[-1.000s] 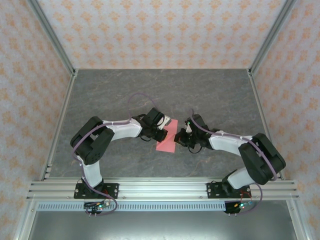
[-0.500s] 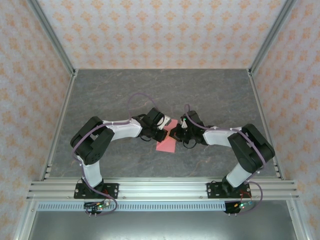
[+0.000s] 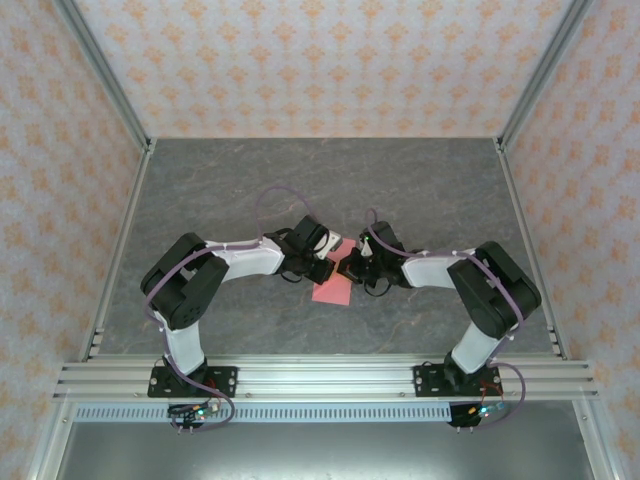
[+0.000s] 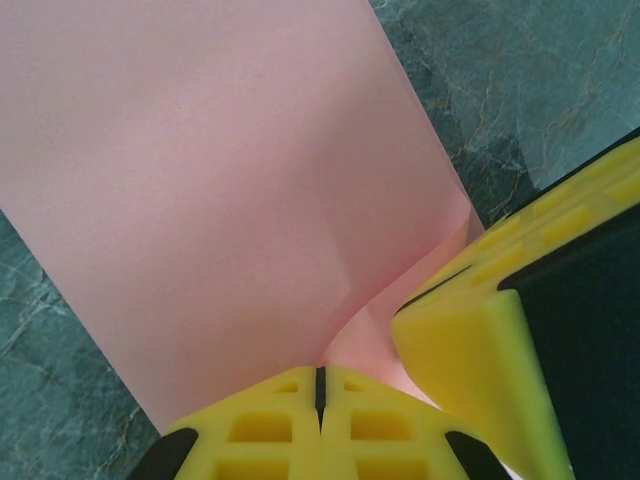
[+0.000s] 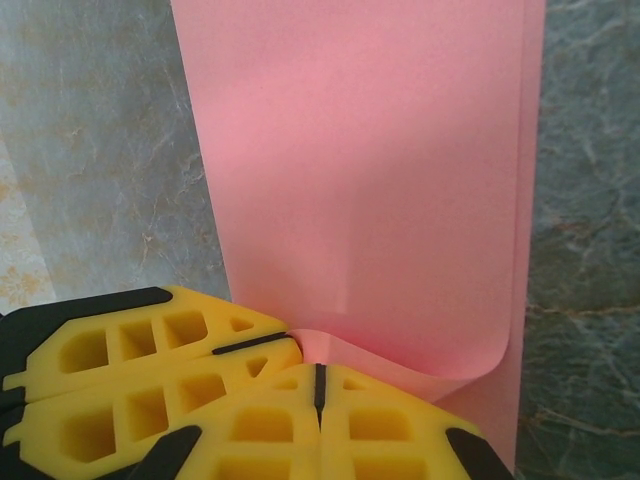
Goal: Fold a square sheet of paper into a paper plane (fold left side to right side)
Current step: Fold the triangle a second time at the center of the table.
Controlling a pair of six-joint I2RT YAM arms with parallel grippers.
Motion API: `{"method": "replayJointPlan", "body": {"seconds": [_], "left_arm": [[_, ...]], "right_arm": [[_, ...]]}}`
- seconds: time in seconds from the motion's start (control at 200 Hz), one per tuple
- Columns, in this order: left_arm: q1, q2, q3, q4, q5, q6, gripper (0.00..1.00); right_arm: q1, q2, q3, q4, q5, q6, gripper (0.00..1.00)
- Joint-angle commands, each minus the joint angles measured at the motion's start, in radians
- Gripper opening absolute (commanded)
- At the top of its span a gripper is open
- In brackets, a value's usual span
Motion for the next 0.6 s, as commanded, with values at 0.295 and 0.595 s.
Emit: {"method": "replayJointPlan", "body": {"seconds": [0.295,0.595], "left_arm": [[-0.001,0.022,0.001,-0.030,-0.008,0.014,0.04],[-0.001,-0.016,-0.001,-0.027,-0.008,0.003,0.08]], "right_arm": [[0.006,0.023,0.023,-0.116,0.065,-0.081,0.05],[0.008,0.064,0.029,-0.188,0.105,-0.103,0.05]]}}
